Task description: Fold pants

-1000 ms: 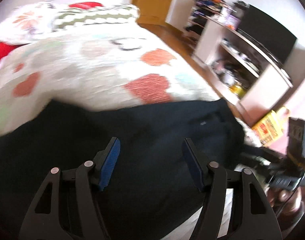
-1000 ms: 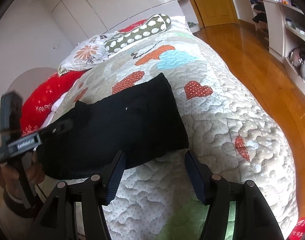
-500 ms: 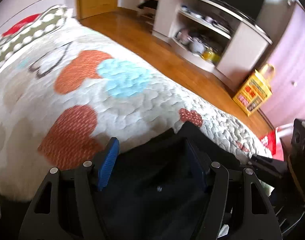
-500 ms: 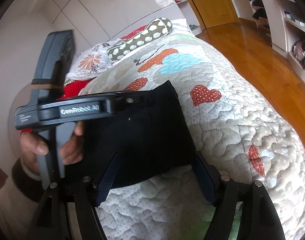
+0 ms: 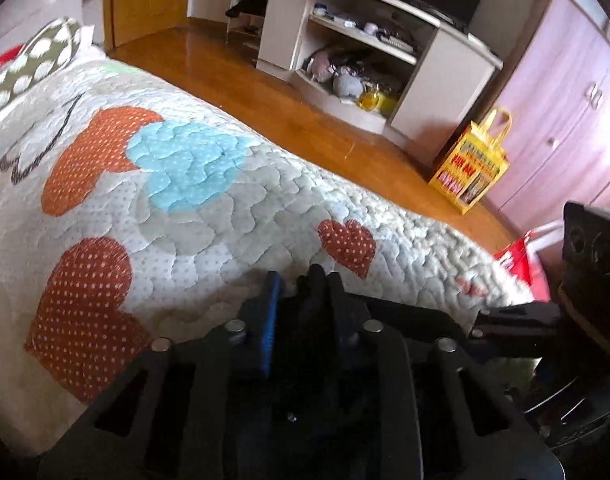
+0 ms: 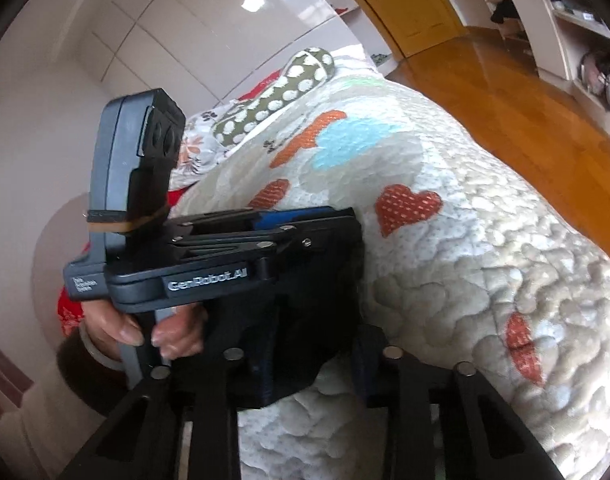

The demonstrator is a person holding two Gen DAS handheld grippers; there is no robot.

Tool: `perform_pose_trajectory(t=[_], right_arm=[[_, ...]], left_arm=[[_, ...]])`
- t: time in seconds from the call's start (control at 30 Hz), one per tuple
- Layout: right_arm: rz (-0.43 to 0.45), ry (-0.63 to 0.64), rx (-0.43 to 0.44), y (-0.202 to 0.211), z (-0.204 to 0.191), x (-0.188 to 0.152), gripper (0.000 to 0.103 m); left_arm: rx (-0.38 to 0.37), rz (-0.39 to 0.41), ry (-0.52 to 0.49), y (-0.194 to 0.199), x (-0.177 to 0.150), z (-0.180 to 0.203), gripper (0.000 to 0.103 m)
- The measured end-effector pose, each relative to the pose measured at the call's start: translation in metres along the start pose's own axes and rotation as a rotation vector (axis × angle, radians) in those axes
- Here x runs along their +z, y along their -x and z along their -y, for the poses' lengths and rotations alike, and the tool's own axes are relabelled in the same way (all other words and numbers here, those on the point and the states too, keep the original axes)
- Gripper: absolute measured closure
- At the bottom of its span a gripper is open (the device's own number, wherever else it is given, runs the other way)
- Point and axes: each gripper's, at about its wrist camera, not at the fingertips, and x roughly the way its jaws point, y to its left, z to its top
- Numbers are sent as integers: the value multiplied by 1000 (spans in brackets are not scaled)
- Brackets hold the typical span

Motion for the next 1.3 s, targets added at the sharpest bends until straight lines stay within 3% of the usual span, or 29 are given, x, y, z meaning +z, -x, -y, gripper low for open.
perform_pose_trajectory(t=[0.13, 0.33, 0.5, 0.6, 0.67, 0.7, 0.77, 0.83, 0.9, 0.97, 1.13, 1.3], right_arm=[[34, 48, 54, 6, -25, 11, 80], [40, 193, 129, 5, -93, 21, 80], [-19, 306, 178, -23, -146, 4, 80], [-80, 370, 214, -53, -176, -21, 81], [-146, 387, 235, -77, -189, -41, 81], [-201, 382, 251, -88, -194, -50, 80], [-325, 365, 328, -100, -202, -69, 80], [-321, 402, 361, -90, -205, -74, 77], [-266, 447, 329, -72, -201, -69, 70], [-187, 445, 257, -56, -187, -57, 55], [-145, 348, 114, -59, -145, -33, 55], [-168, 298, 66, -69, -124, -34, 55]], left_arm=[[-16, 71, 14, 34, -2, -1, 84], [23, 198, 63, 116, -23, -22, 84], [80, 252, 207, 167, -73, -60, 79], [173, 271, 331, 187, -109, -88, 79], [196, 276, 397, 196, -128, -101, 78], [215, 282, 444, 201, -141, -108, 76], [230, 288, 495, 207, -159, -111, 58], [226, 302, 535, 214, -176, -110, 48], [199, 315, 558, 219, -195, -106, 40], [199, 307, 567, 217, -204, -97, 35], [224, 237, 566, 189, -203, -75, 35], [230, 179, 528, 156, -191, -53, 34]])
